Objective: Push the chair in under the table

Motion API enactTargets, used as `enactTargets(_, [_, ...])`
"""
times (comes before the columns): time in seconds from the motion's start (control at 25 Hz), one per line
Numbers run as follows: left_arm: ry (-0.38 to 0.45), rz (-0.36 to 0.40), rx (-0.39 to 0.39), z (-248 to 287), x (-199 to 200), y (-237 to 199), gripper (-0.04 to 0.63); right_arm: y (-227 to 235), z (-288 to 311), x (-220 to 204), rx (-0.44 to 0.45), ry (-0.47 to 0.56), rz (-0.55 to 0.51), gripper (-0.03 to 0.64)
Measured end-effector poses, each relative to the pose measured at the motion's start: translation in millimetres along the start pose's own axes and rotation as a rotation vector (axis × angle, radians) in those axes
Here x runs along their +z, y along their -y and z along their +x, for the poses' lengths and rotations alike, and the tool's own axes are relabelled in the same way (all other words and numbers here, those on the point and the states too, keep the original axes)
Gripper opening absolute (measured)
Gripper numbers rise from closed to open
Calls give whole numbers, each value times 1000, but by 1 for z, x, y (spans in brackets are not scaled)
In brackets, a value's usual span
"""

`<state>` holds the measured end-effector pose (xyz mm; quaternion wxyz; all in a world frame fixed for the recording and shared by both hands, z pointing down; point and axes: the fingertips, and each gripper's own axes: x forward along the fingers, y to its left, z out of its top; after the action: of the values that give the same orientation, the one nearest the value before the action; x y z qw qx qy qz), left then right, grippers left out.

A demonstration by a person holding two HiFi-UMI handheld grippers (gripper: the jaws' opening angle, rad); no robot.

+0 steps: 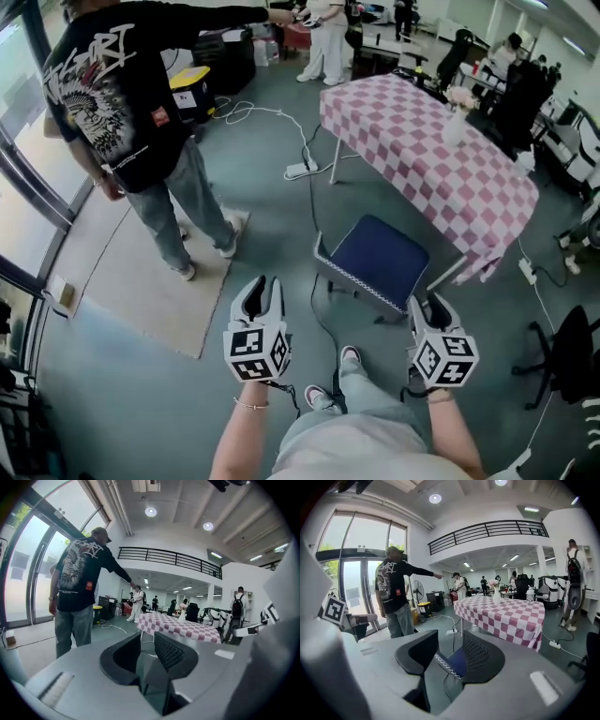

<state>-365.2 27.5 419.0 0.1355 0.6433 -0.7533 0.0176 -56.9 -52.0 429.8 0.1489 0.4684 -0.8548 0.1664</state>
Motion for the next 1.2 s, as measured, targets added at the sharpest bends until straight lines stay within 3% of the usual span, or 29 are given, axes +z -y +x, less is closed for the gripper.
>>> enactTargets(0.32, [-126, 212, -268, 69, -12, 56, 106, -8, 46, -14, 60, -96, -20, 150])
enactTargets(0.48, [-175, 281, -366, 94, -22, 74, 110, -10, 63, -21, 96, -138, -27, 150])
enactTargets(0.6, [-231, 387, -512, 108, -35, 94, 113, -16, 75, -28, 162, -189, -96, 150])
enactTargets(0.72, [-306, 531, -705, 116, -50, 119, 118, -26, 85, -41, 273, -259, -196, 150])
enactTargets(0.84, [-364, 703, -850, 123, -64, 136, 126, -29, 89, -54, 338, -328, -293, 150])
enactTargets(0.96, [-435, 847, -955, 127, -84, 141, 131, -28, 92, -65, 366, -386, -327, 150])
enactTargets(1.2, [-548, 1234, -1126, 130, -123, 139, 156, -25, 101, -97, 401, -556, -448, 150])
